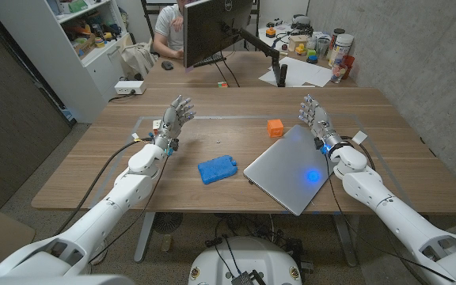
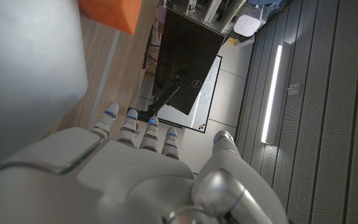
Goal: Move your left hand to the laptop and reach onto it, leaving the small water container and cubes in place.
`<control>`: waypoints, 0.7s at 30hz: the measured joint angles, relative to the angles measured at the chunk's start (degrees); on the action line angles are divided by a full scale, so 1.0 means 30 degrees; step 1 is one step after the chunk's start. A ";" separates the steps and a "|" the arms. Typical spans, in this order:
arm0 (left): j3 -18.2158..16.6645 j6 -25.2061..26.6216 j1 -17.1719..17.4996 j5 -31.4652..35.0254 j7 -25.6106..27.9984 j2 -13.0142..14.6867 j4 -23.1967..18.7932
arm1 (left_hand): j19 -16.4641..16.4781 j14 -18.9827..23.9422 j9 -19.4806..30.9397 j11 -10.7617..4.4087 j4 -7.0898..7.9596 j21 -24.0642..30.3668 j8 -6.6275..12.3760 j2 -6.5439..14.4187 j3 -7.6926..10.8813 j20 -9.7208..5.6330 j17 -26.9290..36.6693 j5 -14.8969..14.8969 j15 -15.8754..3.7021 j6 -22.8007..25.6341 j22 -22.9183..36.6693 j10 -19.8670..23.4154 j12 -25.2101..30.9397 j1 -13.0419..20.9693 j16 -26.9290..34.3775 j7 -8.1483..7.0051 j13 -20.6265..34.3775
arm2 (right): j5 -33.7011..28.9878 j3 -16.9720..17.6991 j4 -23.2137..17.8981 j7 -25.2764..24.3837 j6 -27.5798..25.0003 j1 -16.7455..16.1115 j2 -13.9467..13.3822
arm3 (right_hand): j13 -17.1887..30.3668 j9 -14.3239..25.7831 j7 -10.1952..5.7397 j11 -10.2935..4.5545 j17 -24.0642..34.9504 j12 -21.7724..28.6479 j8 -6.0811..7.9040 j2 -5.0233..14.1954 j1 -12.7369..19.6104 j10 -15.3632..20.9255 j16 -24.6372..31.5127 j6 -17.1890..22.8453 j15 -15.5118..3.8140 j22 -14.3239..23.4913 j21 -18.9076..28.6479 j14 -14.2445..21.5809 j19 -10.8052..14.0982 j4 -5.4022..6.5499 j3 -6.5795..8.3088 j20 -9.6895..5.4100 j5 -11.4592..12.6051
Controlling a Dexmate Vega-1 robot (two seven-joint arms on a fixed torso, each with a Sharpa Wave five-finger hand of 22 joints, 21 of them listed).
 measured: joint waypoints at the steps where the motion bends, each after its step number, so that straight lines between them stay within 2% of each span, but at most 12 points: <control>1: 0.0000 0.0000 0.0016 0.0000 0.0000 0.0005 -0.0037 | 0.0000 -0.0001 0.0000 0.0000 0.0000 0.0171 0.0000 0.0000 0.0000 0.0000 0.0000 0.0000 0.0000 0.0000 0.0000 0.0000 0.0000 0.0000 0.0001 0.0001 0.0001 | 0.0012 0.0000 0.0000 0.0027 0.0024 0.0000 0.0000 | 0.0000 0.0000 0.0000 0.0000 0.0000 0.0000 0.0000 0.0001 0.0001 0.0000 0.0000 0.0000 0.0000 0.0000 0.0000 0.0000 0.0001 0.0000 0.0000 0.0000 0.0000; 12: 0.0002 0.0162 0.0123 0.0222 0.0377 0.0103 -0.0328 | -0.0001 -0.0001 -0.0001 -0.0001 0.0001 0.0229 0.0000 -0.0001 -0.0002 -0.0003 -0.0001 0.0000 -0.0002 -0.0001 -0.0002 -0.0001 0.0000 0.0000 0.0002 0.0001 0.0000 | 0.0132 0.0059 0.0243 0.0277 0.0230 0.0055 0.0022 | -0.0001 -0.0002 0.0002 -0.0001 -0.0001 0.0000 0.0000 0.0100 0.0100 -0.0002 0.0000 0.0000 -0.0003 -0.0003 0.0000 0.0000 0.0001 0.0000 0.0000 -0.0002 -0.0001; 21: 0.0374 0.0438 0.0189 0.1378 0.1381 0.0464 -0.1246 | -0.0001 -0.0001 -0.0002 -0.0001 0.0001 0.0229 -0.0001 -0.0001 -0.0003 -0.0005 -0.0003 0.0000 -0.0003 -0.0002 -0.0004 -0.0001 0.0000 0.0000 0.0000 0.0001 -0.0002 | 0.0196 0.0068 0.0466 0.0511 0.0333 0.0170 0.0076 | -0.0003 -0.0004 0.0004 -0.0001 -0.0002 0.0000 0.0000 0.0099 0.0098 -0.0004 0.0000 -0.0001 -0.0005 -0.0004 -0.0001 0.0000 0.0001 0.0001 0.0000 -0.0003 -0.0002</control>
